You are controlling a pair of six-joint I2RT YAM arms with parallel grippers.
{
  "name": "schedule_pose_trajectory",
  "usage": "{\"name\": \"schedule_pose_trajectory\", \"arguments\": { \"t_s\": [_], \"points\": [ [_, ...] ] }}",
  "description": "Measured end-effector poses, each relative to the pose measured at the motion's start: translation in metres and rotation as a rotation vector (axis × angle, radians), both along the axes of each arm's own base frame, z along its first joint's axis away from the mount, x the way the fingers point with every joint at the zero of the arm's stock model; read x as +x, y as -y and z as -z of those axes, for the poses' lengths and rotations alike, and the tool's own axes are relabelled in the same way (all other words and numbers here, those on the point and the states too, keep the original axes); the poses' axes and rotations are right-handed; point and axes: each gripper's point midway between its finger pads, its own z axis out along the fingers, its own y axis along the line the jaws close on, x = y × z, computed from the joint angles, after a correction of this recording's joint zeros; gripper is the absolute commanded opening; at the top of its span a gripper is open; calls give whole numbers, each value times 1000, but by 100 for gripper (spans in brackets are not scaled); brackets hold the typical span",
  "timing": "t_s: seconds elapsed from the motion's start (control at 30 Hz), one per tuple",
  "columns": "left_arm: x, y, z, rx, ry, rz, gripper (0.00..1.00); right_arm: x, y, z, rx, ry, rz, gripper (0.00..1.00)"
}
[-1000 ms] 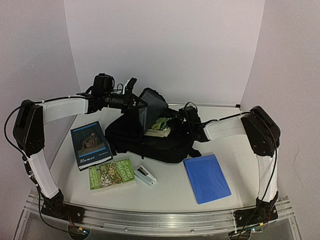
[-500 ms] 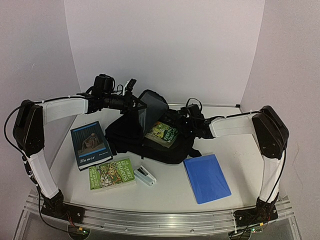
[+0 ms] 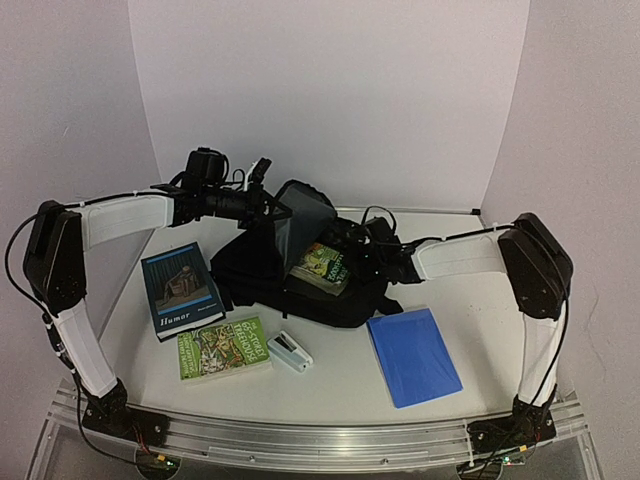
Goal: Pack the student bag
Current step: Place the book in the student bag.
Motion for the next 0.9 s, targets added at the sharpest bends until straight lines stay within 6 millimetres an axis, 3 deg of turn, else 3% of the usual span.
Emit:
{"name": "schedule_pose_trajectory", "arguments": {
  "t_s": [0.2,0.47,0.67,0.9],
  "points": [
    [0,-1,-1,5,8,0,0,-6,-1,23,-37,-40,-14,34],
    [0,-2,0,9,6,-4,0,-3,-12,31,-24,-43,-48,20],
    [0,-2,1,9,1,-5,0,11,-35,33,31,-11,-94,20],
    [-1,-2,1,3,-7,-2,0,32,-67,20,57,69,-163,20]
  ]
}}
